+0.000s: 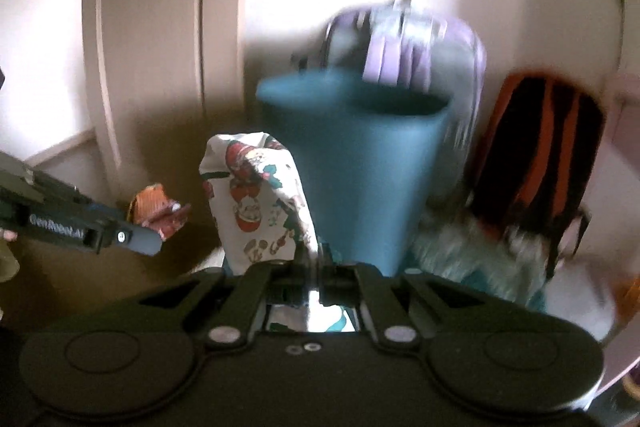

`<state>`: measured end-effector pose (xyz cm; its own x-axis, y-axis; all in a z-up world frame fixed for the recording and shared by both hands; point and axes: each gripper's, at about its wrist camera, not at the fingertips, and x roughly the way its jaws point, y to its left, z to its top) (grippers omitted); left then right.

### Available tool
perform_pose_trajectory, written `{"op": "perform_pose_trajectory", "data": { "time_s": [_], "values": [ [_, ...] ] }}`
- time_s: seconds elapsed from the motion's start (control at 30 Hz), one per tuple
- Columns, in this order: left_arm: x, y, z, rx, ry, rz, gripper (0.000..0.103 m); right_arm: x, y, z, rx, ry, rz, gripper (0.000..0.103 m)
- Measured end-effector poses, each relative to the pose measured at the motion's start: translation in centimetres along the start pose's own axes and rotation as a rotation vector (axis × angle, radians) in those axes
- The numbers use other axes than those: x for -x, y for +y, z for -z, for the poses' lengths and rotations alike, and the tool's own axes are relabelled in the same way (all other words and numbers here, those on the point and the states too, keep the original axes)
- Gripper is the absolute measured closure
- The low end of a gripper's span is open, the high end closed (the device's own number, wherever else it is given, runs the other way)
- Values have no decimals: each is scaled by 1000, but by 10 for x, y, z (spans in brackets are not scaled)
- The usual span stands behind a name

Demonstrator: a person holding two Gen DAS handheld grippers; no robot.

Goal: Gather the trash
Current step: 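Lift the Christmas-print bag with both grippers up toward the teal wastebasket, then lower the bag into the teal wastebasket and open both grippers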

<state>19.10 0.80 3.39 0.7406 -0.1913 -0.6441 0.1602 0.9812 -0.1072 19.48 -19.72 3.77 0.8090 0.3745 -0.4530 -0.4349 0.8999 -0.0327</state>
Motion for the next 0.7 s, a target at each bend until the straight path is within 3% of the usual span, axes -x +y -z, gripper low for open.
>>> {"op": "perform_pose_trajectory", "data": {
  "time_s": [0.2, 0.4, 0.53, 0.7],
  "values": [
    [14, -19, -59, -33, -113, -21, 78, 4, -19, -72, 14, -133, 55, 100],
    [18, -31, -115, -67, -195, -41, 78, -10, -35, -132, 19, -198, 108, 100],
    [5, -38, -145, -96, -215, -64, 78, -31, -45, -161, 9, -180, 128, 100],
    [-28, -40, -167, -118, -194, -77, 78, -74, -60, -180, 8, -95, 130, 100]
  ]
}}
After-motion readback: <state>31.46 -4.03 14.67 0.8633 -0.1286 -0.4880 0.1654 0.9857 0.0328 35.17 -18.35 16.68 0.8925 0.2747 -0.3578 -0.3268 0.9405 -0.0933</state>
